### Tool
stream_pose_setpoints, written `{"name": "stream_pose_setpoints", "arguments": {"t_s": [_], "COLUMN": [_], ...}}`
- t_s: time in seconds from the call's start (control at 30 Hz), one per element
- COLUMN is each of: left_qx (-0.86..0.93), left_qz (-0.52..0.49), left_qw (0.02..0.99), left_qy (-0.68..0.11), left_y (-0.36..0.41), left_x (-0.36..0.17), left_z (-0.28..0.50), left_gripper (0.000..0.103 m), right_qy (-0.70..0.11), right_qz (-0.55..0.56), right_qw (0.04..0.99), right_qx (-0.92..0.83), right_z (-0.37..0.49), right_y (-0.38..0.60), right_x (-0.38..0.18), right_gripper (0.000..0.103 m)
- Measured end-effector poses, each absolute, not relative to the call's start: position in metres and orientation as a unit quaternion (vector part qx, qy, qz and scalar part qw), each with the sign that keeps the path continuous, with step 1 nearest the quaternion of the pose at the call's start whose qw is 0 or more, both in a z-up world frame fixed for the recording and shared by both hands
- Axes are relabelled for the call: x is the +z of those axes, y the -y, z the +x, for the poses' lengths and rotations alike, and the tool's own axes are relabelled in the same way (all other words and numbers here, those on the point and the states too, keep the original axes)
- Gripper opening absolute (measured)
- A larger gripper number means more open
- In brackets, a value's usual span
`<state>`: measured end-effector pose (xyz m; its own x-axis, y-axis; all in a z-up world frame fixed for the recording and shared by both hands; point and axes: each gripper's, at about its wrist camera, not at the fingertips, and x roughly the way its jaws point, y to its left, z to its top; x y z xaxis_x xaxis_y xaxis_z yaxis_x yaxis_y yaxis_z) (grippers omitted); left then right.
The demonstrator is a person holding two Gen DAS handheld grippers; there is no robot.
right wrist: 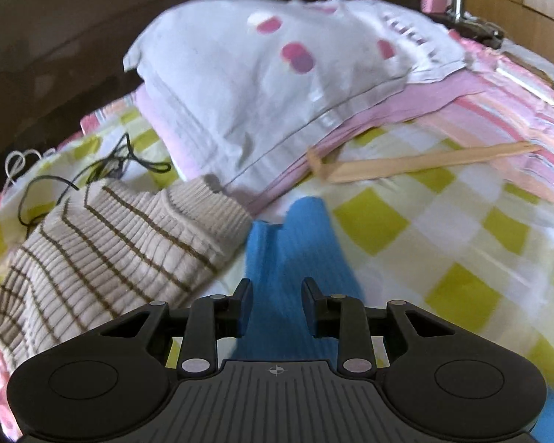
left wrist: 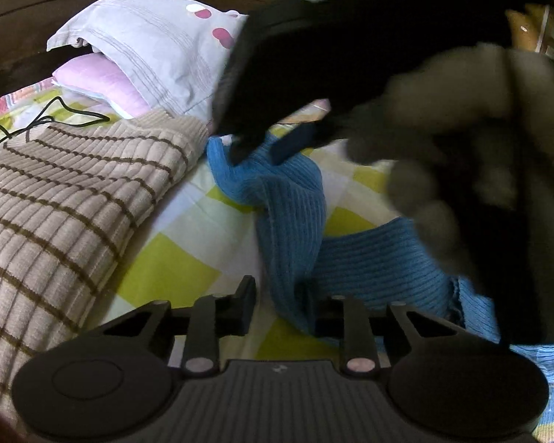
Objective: Fold small clothes
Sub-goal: 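Grasp the cuff of the other blue sleeve with the right gripper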
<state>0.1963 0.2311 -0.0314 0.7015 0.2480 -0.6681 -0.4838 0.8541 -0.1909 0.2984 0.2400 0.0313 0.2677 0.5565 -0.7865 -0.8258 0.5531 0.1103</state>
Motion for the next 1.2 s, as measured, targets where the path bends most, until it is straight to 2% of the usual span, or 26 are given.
{"name": "stream_pose_setpoints", "arguments": {"t_s": [0.23,0.5,0.83,0.93,1.03,1.2], "left_qx": [0.201,0.202,0.202,0.203,0.203,0.204], "left_qz": [-0.199,-0.198,-0.204,-0.197,-0.187,-0.178], "left_qw": [0.899,0.899,0.897,0.898,0.9,0.903], "left_qy": [-0.333,-0.335,-0.336,-0.337,-0.338,-0.334], "left_y": [-0.238,-0.239,-0.24,-0.239,-0.236,-0.229], "left_x": [-0.034,-0.035,-0.035,-0.036,-0.036,-0.034], "left_z": [0.195,0.198,0.195,0.196,0.198,0.198], "left_gripper": [0.029,0.029,0.029,0.029,0.029,0.031], "right_qy": [-0.439,-0.424,-0.429,-0.421,-0.415,-0.408], "right_qz": [-0.175,-0.174,-0.217,-0.225,-0.226,-0.177], "right_qw": [0.76,0.761,0.762,0.768,0.775,0.79], "right_qx": [0.445,0.459,0.434,0.427,0.42,0.421], "right_z": [0.31,0.31,0.306,0.304,0.304,0.31], "right_y": [-0.275,-0.279,-0.29,-0.292,-0.288,-0.259], "right_x": [0.01,0.024,0.008,0.006,0.007,0.029], "right_gripper": [0.03,0.03,0.03,0.026,0.01,0.008]}}
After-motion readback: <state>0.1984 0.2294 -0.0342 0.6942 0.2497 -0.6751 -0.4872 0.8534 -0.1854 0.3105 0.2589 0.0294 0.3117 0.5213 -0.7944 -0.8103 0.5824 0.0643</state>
